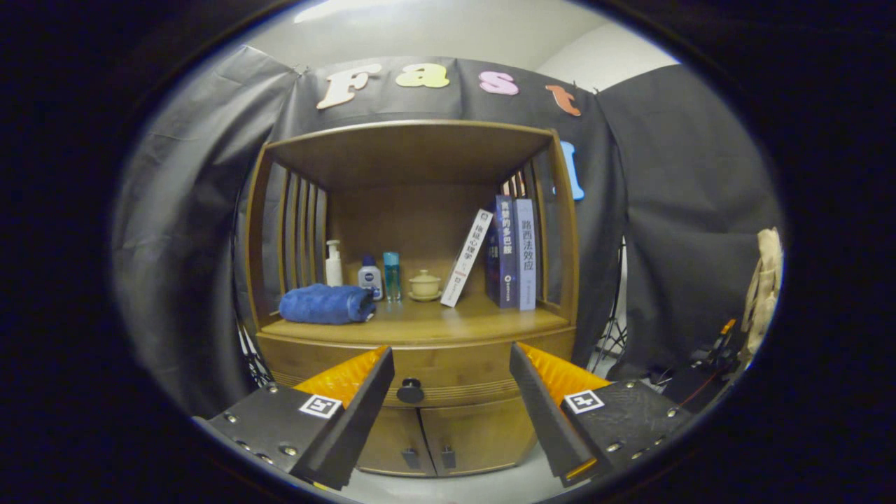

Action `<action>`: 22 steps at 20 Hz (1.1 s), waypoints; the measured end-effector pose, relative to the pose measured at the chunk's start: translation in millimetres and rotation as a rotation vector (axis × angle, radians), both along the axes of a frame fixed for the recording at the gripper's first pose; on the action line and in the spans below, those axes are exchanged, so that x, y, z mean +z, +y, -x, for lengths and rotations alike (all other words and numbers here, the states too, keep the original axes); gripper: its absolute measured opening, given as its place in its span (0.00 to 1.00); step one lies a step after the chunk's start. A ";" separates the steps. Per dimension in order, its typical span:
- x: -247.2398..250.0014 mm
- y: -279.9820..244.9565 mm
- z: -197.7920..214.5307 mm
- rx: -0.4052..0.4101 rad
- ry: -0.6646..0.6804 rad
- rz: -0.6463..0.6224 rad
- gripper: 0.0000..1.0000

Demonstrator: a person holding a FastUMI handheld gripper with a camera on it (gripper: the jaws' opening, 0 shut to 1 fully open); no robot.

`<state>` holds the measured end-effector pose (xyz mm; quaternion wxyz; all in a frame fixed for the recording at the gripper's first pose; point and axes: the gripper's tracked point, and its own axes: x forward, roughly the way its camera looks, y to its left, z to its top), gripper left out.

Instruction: Pull open the drawer, take out the items inside it, and place them on the countertop above the cabinet.

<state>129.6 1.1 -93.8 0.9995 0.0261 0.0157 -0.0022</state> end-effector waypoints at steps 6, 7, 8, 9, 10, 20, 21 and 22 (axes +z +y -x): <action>-76.4 34.0 -52.2 0.064 0.051 0.035 1.00; -91.9 36.5 -60.8 0.063 0.069 0.062 1.00; -106.3 36.5 -67.3 0.063 0.099 0.068 1.00; -116.5 36.9 -72.3 0.070 0.127 0.052 1.00; -127.7 37.0 -81.6 0.069 0.139 0.024 1.00; -132.4 62.6 -119.2 0.092 0.130 0.025 0.41; -132.8 63.3 -115.9 0.075 0.122 0.051 0.40; -133.8 63.2 -115.1 0.068 0.123 0.069 0.41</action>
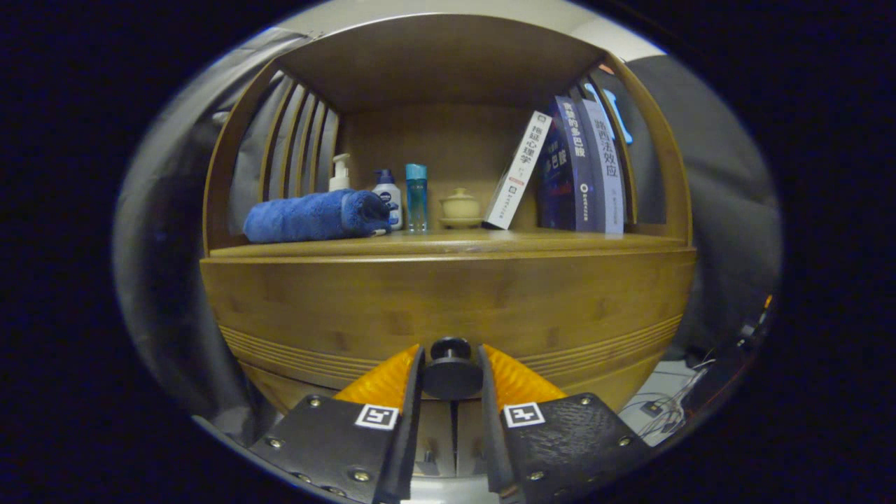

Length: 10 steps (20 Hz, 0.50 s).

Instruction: Pull open the drawer, take out the items inside it, and place them on the countertop above the cabinet.

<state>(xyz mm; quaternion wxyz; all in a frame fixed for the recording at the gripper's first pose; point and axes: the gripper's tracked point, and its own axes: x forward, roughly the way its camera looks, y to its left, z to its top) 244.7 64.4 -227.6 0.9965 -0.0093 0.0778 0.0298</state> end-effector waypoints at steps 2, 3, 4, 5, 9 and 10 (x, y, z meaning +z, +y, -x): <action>0.0 0.8 -0.7 0.001 0.003 -0.031 0.41; -0.7 1.7 -2.1 0.003 0.020 -0.053 0.41; -3.9 1.4 -1.1 0.001 0.036 -0.070 0.41; -3.4 1.7 0.2 0.007 0.037 -0.073 0.41; -5.7 2.1 4.8 0.030 0.053 -0.059 0.35; -4.4 1.8 10.1 0.030 0.050 -0.064 0.35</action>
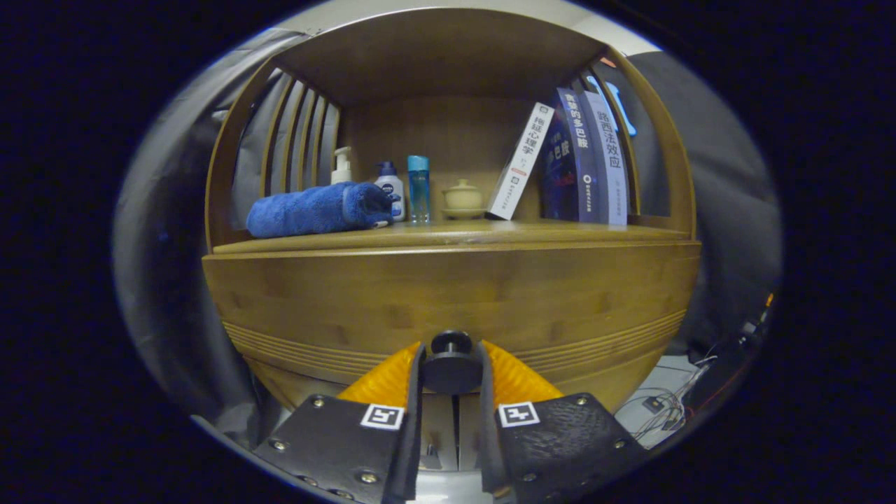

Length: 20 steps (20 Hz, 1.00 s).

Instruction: Pull open the drawer, take out the items inside it, and place them on the countertop above the cabinet.

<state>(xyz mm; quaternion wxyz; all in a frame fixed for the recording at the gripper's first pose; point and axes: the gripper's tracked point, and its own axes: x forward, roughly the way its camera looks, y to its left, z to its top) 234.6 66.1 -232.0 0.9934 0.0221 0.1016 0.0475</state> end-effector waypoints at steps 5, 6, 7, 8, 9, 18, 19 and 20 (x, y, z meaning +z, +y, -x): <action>-0.2 -5.0 40.6 -0.024 0.008 0.004 0.35; 0.2 -6.0 49.4 -0.026 0.005 0.007 0.35; 1.8 -6.1 58.8 -0.022 -0.001 0.003 0.35; 4.1 -6.0 67.7 -0.021 0.005 -0.006 0.35; 2.1 -8.4 71.8 -0.020 0.006 -0.017 0.26; -4.5 -17.1 148.6 -0.015 0.064 0.043 0.26; -5.9 -17.9 158.6 -0.007 0.068 0.049 0.26; -2.6 -20.0 164.2 -0.005 0.071 0.052 0.26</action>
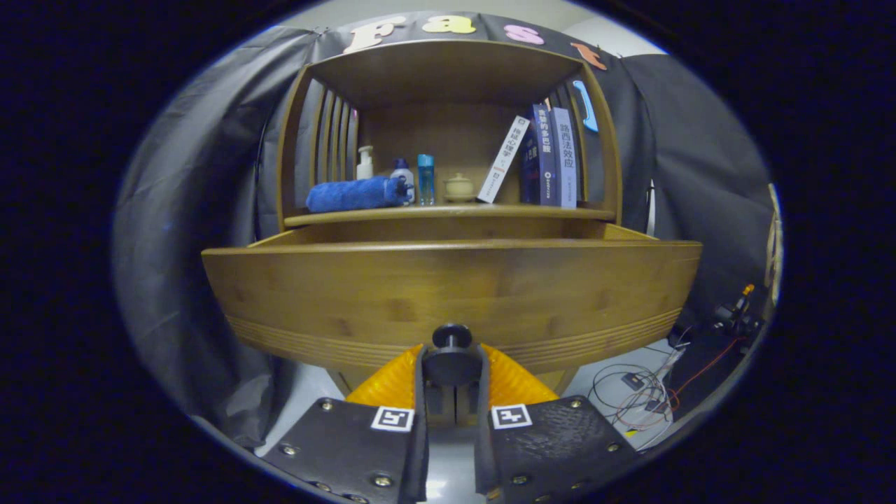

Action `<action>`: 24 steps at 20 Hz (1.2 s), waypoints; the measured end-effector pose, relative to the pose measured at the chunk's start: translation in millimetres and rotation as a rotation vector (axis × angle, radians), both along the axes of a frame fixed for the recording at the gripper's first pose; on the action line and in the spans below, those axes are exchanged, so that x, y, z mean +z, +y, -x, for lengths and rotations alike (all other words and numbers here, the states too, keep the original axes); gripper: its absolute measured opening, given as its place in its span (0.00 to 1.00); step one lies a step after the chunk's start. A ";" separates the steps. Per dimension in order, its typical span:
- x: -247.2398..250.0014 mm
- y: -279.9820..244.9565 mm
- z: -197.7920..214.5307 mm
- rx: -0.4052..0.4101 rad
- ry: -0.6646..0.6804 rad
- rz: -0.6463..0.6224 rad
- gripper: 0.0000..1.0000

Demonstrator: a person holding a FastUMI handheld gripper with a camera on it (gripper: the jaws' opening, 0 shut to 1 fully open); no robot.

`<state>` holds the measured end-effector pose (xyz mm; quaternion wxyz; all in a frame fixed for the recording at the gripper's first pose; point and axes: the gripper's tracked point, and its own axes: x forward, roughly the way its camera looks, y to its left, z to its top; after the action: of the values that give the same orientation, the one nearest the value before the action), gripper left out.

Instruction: Pull open the drawer, take out the items inside it, and place them on the countertop above the cabinet.

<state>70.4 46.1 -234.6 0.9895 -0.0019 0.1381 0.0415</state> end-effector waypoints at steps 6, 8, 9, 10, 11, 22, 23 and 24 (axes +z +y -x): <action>-4.3 -3.2 41.8 0.013 -0.005 0.000 0.26; -9.0 -2.6 58.3 0.028 -0.002 0.031 0.26; -11.9 -2.1 62.7 0.039 0.015 0.036 0.26; -11.0 -2.4 60.2 0.039 0.037 0.027 0.26; -13.6 -4.2 61.9 0.038 0.068 0.006 0.26; 78.6 -30.5 59.5 -0.076 -0.046 0.053 0.95; 86.1 -29.7 55.4 -0.076 -0.057 0.061 0.96; 92.8 -29.8 52.1 -0.077 -0.063 0.078 0.98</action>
<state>18.3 16.3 -141.7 0.9934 -0.0362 0.1086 -0.0023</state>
